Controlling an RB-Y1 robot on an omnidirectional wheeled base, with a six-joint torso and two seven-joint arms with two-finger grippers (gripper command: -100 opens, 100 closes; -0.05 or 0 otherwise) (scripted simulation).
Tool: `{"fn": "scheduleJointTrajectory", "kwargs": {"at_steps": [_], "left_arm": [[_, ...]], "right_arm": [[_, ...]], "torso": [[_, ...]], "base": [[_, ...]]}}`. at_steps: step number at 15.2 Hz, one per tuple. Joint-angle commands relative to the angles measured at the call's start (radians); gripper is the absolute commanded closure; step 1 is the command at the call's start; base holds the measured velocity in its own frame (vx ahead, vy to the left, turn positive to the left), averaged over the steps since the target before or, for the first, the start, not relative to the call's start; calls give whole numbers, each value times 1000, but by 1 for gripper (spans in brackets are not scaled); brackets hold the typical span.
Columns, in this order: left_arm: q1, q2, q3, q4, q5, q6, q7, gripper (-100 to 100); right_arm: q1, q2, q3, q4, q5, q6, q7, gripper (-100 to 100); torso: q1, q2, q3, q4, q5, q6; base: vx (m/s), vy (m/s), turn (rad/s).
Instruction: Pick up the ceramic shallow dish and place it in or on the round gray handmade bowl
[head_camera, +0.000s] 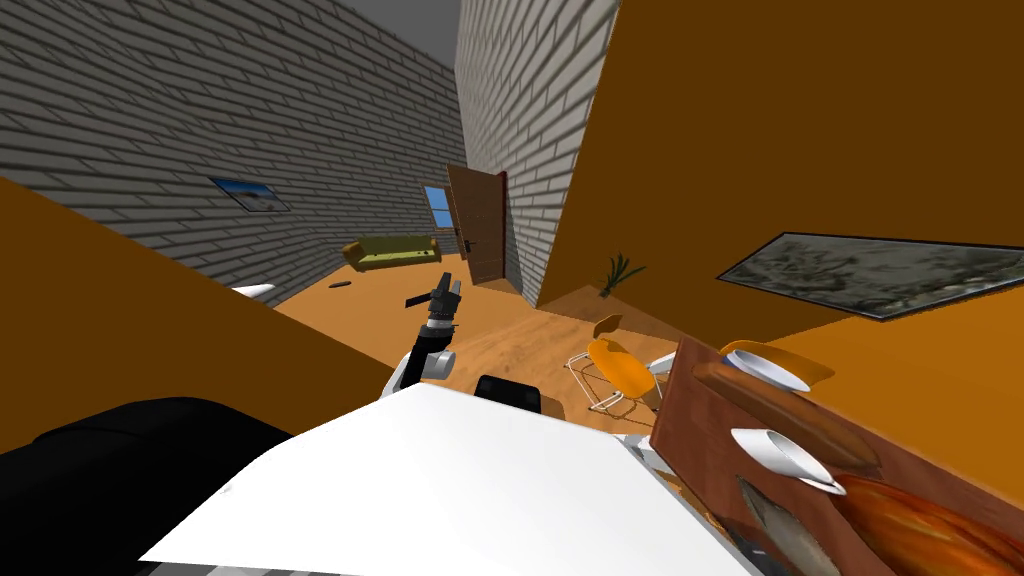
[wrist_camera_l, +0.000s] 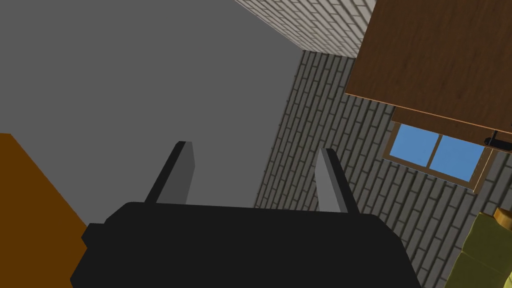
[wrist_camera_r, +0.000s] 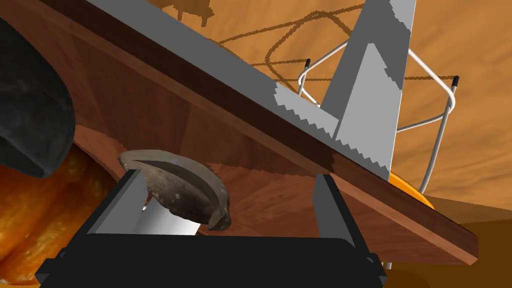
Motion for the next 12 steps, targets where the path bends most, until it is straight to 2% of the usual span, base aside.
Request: {"fn": "scheduleJointTrajectory", "kwargs": {"at_steps": [1, 2, 6, 7, 8, 10, 11, 12], "left_arm": [[0, 0, 0, 0, 0, 0, 0, 0], [0, 0, 0, 0, 0, 0, 0, 0], [0, 0, 0, 0, 0, 0, 0, 0], [0, 0, 0, 0, 0, 0, 0, 0], [0, 0, 0, 0, 0, 0, 0, 0], [0, 0, 0, 0, 0, 0, 0, 0], [0, 0, 0, 0, 0, 0, 0, 0], [0, 0, 0, 0, 0, 0, 0, 0]], "right_arm": [[6, -11, 8, 16, -4, 31, 11, -100], [1, -11, 16, 36, -5, 37, 15, -100], [-8, -6, 28, 61, -6, 46, 20, -100], [-1, -8, 19, 46, -5, 46, 20, -100], [-29, 20, 9, 70, 12, 62, 25, -100], [-51, 43, 0, 87, 25, 75, 28, -100], [-36, 29, 3, 76, 17, 64, 28, -100], [-41, 32, 4, 82, 19, 65, 28, 100]], "torso": [[0, 0, 0, 0, 0, 0], [-1, -1, 0, 0, 0, 0], [-3, -2, -1, -1, -1, 0], [-2, -1, -1, 0, -1, 0], [-1, 1, 0, 0, 0, 0], [-2, 6, 4, 1, -1, 0], [-4, 9, 5, 2, -1, 0], [-3, 9, 5, 2, -1, 1]], "base": [[98, -59, 191], [133, -98, 248], [99, -73, 84], [40, -33, 36], [-17, -52, 64], [-68, -94, 104], [-48, -63, 42], [-15, -23, 6]]}}
